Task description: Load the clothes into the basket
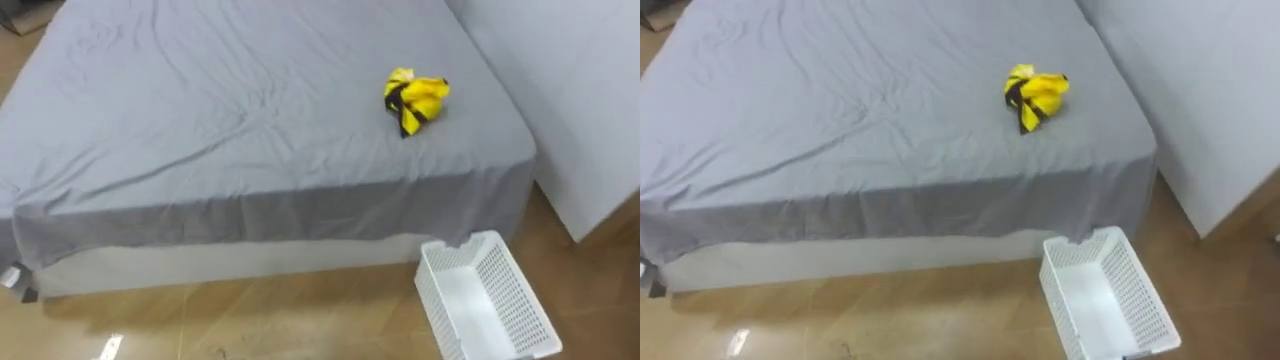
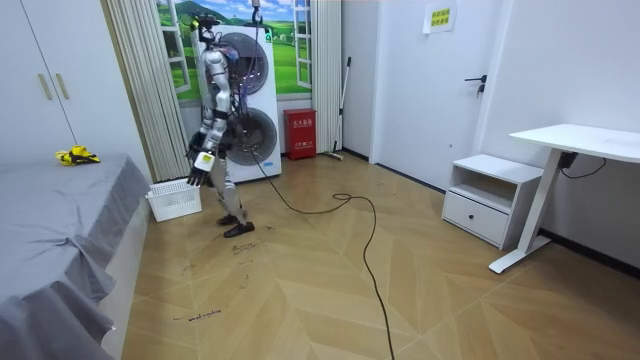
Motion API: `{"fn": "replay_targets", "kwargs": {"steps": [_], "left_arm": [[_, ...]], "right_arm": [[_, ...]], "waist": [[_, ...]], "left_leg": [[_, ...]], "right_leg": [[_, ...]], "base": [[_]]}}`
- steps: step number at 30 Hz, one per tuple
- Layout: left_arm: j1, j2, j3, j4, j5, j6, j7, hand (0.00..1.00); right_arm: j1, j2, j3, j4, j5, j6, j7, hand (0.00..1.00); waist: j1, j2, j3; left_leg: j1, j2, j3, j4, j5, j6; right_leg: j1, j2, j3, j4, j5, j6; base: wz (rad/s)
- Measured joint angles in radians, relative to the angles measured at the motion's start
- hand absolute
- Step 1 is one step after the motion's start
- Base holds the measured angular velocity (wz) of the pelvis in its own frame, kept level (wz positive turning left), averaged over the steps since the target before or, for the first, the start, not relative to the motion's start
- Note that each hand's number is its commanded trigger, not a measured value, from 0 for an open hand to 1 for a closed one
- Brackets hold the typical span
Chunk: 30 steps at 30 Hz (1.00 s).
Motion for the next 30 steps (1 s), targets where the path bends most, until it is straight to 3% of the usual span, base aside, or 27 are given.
{"fn": "replay_targets", "kwargs": {"steps": [1, 3, 4, 5, 6, 7, 8, 9, 10, 11, 12, 13, 14, 15, 16, 17, 18, 19, 21, 22, 23, 24, 27, 29, 30], "left_arm": [[0.001, -0.002, -0.01, 0.0, -0.001, 0.003, 0.0, 0.0], [0.005, -0.01, -0.036, 0.0, 0.007, 0.022, 0.0, 0.0], [0.005, -0.01, -0.036, 0.0, 0.02, 0.023, 0.0, 0.0], [0.005, -0.008, -0.035, 0.0, 0.022, 0.023, 0.0, 0.0], [0.004, -0.007, -0.036, 0.002, 0.022, 0.023, 0.0, 0.0], [0.008, -0.01, -0.037, 0.005, 0.022, 0.023, 0.0, 0.0], [0.022, -0.01, -0.037, 0.004, 0.021, 0.022, 0.0, 0.0], [0.025, -0.007, -0.032, 0.004, 0.025, 0.022, -0.001, 0.0], [0.025, -0.006, -0.029, 0.004, 0.034, 0.022, 0.0, 0.0], [0.026, -0.001, -0.027, -0.002, 0.041, 0.02, 0.0, 0.0], [0.045, 0.014, -0.025, -0.008, 0.041, 0.014, 0.0, 0.0], [0.052, 0.013, -0.025, -0.008, 0.041, 0.014, 0.0, 0.0], [0.066, 0.018, -0.025, -0.01, 0.04, 0.014, 0.0, 0.0], [0.061, 0.025, -0.026, -0.012, 0.037, 0.014, 0.0, 0.0], [0.062, 0.028, -0.026, -0.018, 0.036, 0.014, 0.0, 0.0], [0.062, 0.027, -0.026, -0.035, 0.036, 0.013, 0.0, 0.0], [0.053, 0.025, -0.026, -0.051, 0.038, 0.013, 0.0, 0.0], [0.054, 0.024, -0.026, -0.059, 0.039, 0.013, 0.0, 0.0], [0.069, 0.023, -0.023, -0.088, 0.039, 0.013, 0.0, 0.0], [0.068, 0.023, -0.019, -0.097, 0.039, 0.013, 0.0, 0.0], [0.079, 0.024, -0.01, -0.1, 0.038, 0.011, 0.0, 0.0], [0.097, 0.027, -0.003, -0.099, 0.039, 0.01, 0.0, 0.0], [0.103, 0.026, 0.001, -0.094, 0.038, 0.009, 0.0, 0.0], [0.108, 0.029, 0.012, -0.087, 0.039, 0.009, 0.0, 0.0], [0.109, 0.032, 0.02, -0.083, 0.04, 0.009, 0.0, 0.0]], "right_arm": [[0.0, 0.0, 0.0, -0.001, 0.0, -0.011, -0.004, 0.0], [0.011, 0.001, 0.0, -0.002, -0.002, -0.032, -0.019, 0.0], [0.011, 0.002, 0.001, -0.002, -0.003, -0.034, -0.023, 0.0], [0.009, 0.006, 0.0, -0.007, -0.008, -0.046, -0.028, 0.0], [0.006, 0.005, -0.002, -0.032, -0.014, -0.057, -0.037, 0.0], [0.005, 0.001, -0.002, -0.05, -0.019, -0.062, -0.041, 0.0], [0.003, 0.0, -0.001, -0.088, -0.024, -0.078, -0.049, 0.0], [0.002, 0.002, -0.001, -0.119, -0.024, -0.083, -0.047, 0.0], [0.003, 0.001, -0.001, -0.136, -0.026, -0.083, -0.047, 0.0], [0.005, 0.001, 0.0, -0.169, -0.026, -0.084, -0.046, 0.0], [0.002, 0.002, 0.004, -0.205, -0.023, -0.085, -0.046, 0.0], [-0.005, -0.004, 0.008, -0.221, -0.023, -0.088, -0.046, 0.0], [-0.025, -0.004, 0.02, -0.234, -0.023, -0.096, -0.05, 0.0], [-0.038, -0.003, 0.023, -0.235, -0.012, -0.104, -0.051, 0.0], [-0.039, -0.002, 0.025, -0.237, -0.008, -0.103, -0.051, 0.0], [-0.029, -0.005, 0.02, -0.254, -0.007, -0.104, -0.057, 0.0], [-0.023, -0.006, 0.008, -0.269, -0.007, -0.104, -0.068, 0.0], [-0.022, -0.006, 0.001, -0.276, -0.006, -0.103, -0.072, 0.0], [-0.021, -0.014, -0.005, -0.336, -0.002, -0.094, -0.107, 0.0], [-0.021, -0.018, -0.004, -0.354, -0.002, -0.093, -0.115, 0.0], [-0.018, -0.021, -0.002, -0.378, -0.007, -0.092, -0.124, 0.0], [-0.014, -0.023, -0.002, -0.405, -0.016, -0.092, -0.127, 0.0], [-0.013, -0.043, -0.026, -0.443, -0.002, -0.093, -0.129, 0.0], [-0.013, -0.043, -0.049, -0.469, 0.001, -0.095, -0.133, 0.0], [-0.015, -0.043, -0.053, -0.483, 0.013, -0.104, -0.134, 0.0]], "waist": [[0.001, 0.003, -0.0001], [-0.013, 0.023, -0.0046], [-0.016, 0.024, -0.0056], [-0.013, 0.018, -0.0171], [0.001, 0.036, -0.0211], [0.007, 0.051, -0.0194], [0.011, 0.067, -0.0174], [0.007, 0.068, -0.0154], [0.006, 0.069, -0.0127], [0.003, 0.056, -0.0041], [0.012, 0.044, -0.0161], [0.013, 0.053, -0.0156], [0.005, 0.051, -0.0082], [-0.021, 0.029, 0.0018], [-0.024, 0.018, 0.0039], [-0.029, 0.003, 0.0059], [-0.026, -0.009, 0.0017], [-0.022, -0.009, 0.0013], [-0.014, 0.001, -0.0063], [-0.009, 0.002, -0.007], [0.007, -0.005, -0.0152], [0.006, -0.014, -0.0253], [-0.003, -0.027, -0.0245], [-0.003, -0.032, -0.0248], [-0.003, -0.039, -0.0201]], "left_leg": [[0.019, 0.005, -0.01, -0.005, -0.01, -0.004], [0.094, 0.029, -0.07, -0.036, -0.049, -0.023], [0.115, 0.034, -0.079, -0.049, -0.055, -0.029], [0.144, 0.045, -0.09, -0.063, -0.064, -0.045], [0.156, 0.067, -0.088, -0.06, -0.078, -0.068], [0.161, 0.082, -0.087, -0.061, -0.083, -0.081], [0.181, 0.106, -0.084, -0.067, -0.084, -0.11], [0.214, 0.119, -0.081, -0.062, -0.07, -0.134], [0.228, 0.125, -0.086, -0.048, -0.065, -0.141], [0.238, 0.136, -0.084, 0.039, -0.064, -0.144], [0.205, 0.145, -0.048, 0.194, -0.068, -0.156], [0.177, 0.165, -0.037, 0.288, -0.063, -0.169], [0.114, 0.195, -0.028, 0.447, -0.017, -0.219], [0.07, 0.214, -0.024, 0.518, -0.021, -0.218], [0.048, 0.22, -0.024, 0.525, -0.023, -0.216], [0.001, 0.227, -0.015, 0.505, -0.029, -0.208], [-0.042, 0.229, -0.008, 0.45, -0.045, -0.206], [-0.062, 0.229, -0.004, 0.408, -0.053, -0.209], [-0.134, 0.215, 0.002, 0.184, -0.041, -0.212], [-0.15, 0.208, 0.002, 0.136, -0.005, -0.195], [-0.15, 0.195, 0.005, 0.095, 0.069, -0.177], [-0.105, 0.17, 0.01, 0.039, 0.083, -0.168], [-0.015, 0.125, 0.026, -0.058, 0.1, -0.157], [0.006, 0.116, 0.026, -0.084, 0.101, -0.156], [0.013, 0.113, 0.025, -0.095, 0.101, -0.155]], "right_leg": [[-0.006, 0.014, -0.001, -0.088, 0.023, 0.001], [0.005, 0.036, -0.03, -0.333, 0.189, -0.007], [0.012, 0.037, -0.04, -0.369, 0.233, -0.018], [0.023, 0.054, -0.04, -0.4, 0.306, -0.061], [0.033, 0.079, -0.034, -0.386, 0.325, -0.084], [0.038, 0.09, -0.047, -0.364, 0.323, -0.092], [0.044, 0.107, -0.052, -0.321, 0.277, -0.1], [0.042, 0.109, -0.074, -0.243, 0.222, -0.115], [0.033, 0.105, -0.087, -0.185, 0.197, -0.125], [0.024, 0.109, -0.118, -0.112, 0.139, -0.119], [0.067, 0.115, -0.137, -0.187, 0.12, -0.143], [0.095, 0.124, -0.146, -0.183, 0.104, -0.149], [0.137, 0.138, -0.143, -0.191, 0.082, -0.158], [0.196, 0.139, -0.143, -0.23, 0.077, -0.157], [0.225, 0.137, -0.142, -0.257, 0.078, -0.154], [0.279, 0.137, -0.14, -0.319, 0.084, -0.145], [0.314, 0.137, -0.129, -0.362, 0.088, -0.138], [0.325, 0.137, -0.124, -0.378, 0.09, -0.135], [0.339, 0.131, -0.106, -0.391, 0.085, -0.119], [0.338, 0.129, -0.093, -0.39, 0.081, -0.113], [0.34, 0.118, -0.057, -0.383, 0.074, -0.1], [0.35, 0.101, -0.041, -0.386, 0.068, -0.085], [0.378, 0.074, -0.026, -0.395, 0.061, -0.065], [0.39, 0.065, -0.026, -0.404, 0.06, -0.062], [0.394, 0.062, -0.025, -0.411, 0.06, -0.06]], "base": [[0.5], [0.59], [0.44], [0.06], [-0.09], [-0.22], [-0.17], [-0.06], [0.05], [-0.14], [-0.28], [-0.33], [0.05], [0.29], [0.49], [0.23], [0.07], [-0.17], [-0.25], [-0.59], [-0.52], [-0.4], [-0.11], [-0.07], [-0.06]]}}
